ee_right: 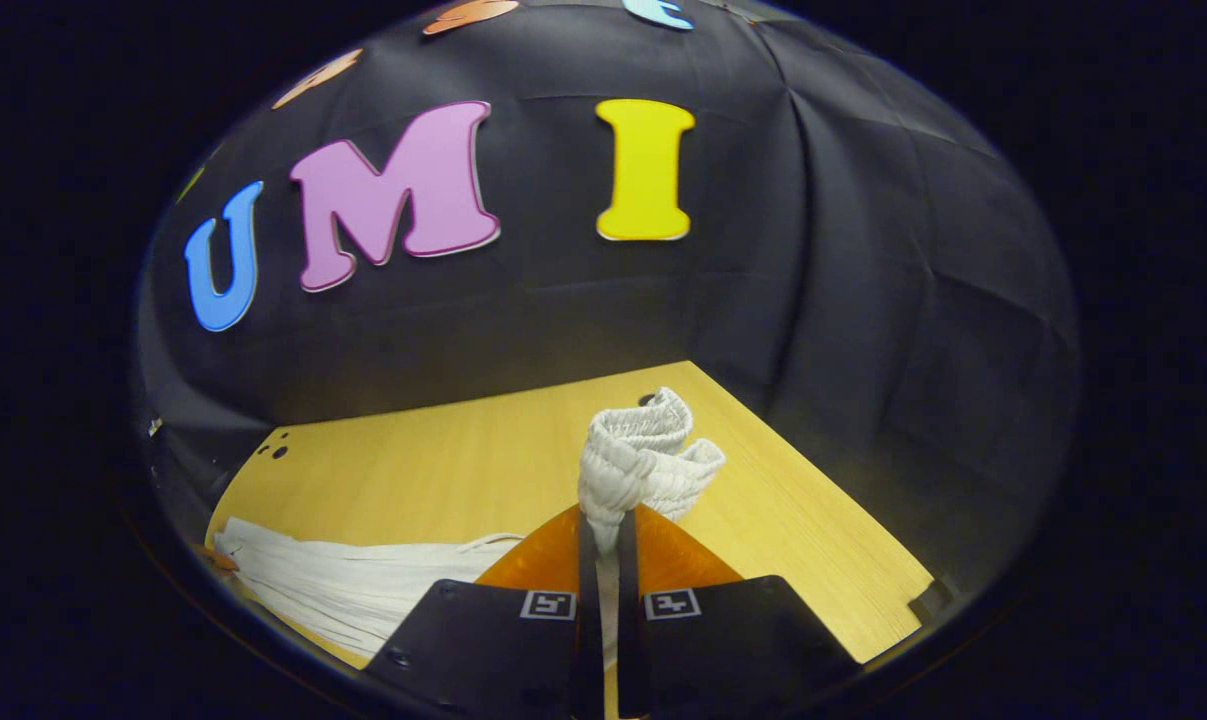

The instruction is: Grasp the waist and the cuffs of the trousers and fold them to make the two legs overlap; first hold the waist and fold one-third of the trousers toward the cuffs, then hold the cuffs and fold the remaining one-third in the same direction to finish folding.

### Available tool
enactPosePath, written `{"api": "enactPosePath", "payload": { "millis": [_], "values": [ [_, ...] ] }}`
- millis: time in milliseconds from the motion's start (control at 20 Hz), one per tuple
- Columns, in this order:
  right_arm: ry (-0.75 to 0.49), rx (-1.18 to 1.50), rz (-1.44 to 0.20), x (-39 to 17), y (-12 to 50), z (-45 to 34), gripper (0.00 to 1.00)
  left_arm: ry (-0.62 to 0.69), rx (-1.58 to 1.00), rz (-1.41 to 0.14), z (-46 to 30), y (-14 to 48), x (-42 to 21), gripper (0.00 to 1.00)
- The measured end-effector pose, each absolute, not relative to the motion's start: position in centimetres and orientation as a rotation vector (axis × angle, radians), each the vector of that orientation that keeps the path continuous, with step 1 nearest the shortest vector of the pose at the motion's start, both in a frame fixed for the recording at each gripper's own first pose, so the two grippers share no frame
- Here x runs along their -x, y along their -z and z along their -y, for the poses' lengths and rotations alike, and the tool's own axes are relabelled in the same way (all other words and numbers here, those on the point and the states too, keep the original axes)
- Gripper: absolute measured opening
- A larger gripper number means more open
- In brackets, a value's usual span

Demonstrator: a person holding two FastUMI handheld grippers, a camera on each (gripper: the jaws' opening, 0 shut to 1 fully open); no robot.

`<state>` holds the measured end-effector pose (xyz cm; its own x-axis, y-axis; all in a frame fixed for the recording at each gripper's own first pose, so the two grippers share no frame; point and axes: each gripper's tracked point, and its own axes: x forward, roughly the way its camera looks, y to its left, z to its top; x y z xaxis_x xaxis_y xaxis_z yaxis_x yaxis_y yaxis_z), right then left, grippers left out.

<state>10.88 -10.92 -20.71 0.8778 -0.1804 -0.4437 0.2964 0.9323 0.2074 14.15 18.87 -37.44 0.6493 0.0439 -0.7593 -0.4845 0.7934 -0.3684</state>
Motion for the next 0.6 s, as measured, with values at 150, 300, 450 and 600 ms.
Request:
{"api": "enactPosePath", "payload": {
  "millis": [150,300,450,600],
  "values": [
    [0.136,-0.244,-0.404,-12.5,18.2,5.3,0.10,-0.319,0.613,-0.806,-18.8,37.4,-14.0,0.06],
    [0.020,-0.211,-0.406,-13.1,17.3,-1.2,0.10,-0.319,0.614,-0.805,-18.8,37.4,-14.0,0.06],
    [-0.094,-0.151,-0.439,-13.4,18.6,-7.3,0.10,-0.320,0.605,-0.801,-18.7,37.4,-14.0,0.06],
    [-0.200,-0.075,-0.488,-14.6,21.5,-12.0,0.10,-0.312,0.600,-0.793,-18.8,37.3,-14.0,0.06]
  ]
}}
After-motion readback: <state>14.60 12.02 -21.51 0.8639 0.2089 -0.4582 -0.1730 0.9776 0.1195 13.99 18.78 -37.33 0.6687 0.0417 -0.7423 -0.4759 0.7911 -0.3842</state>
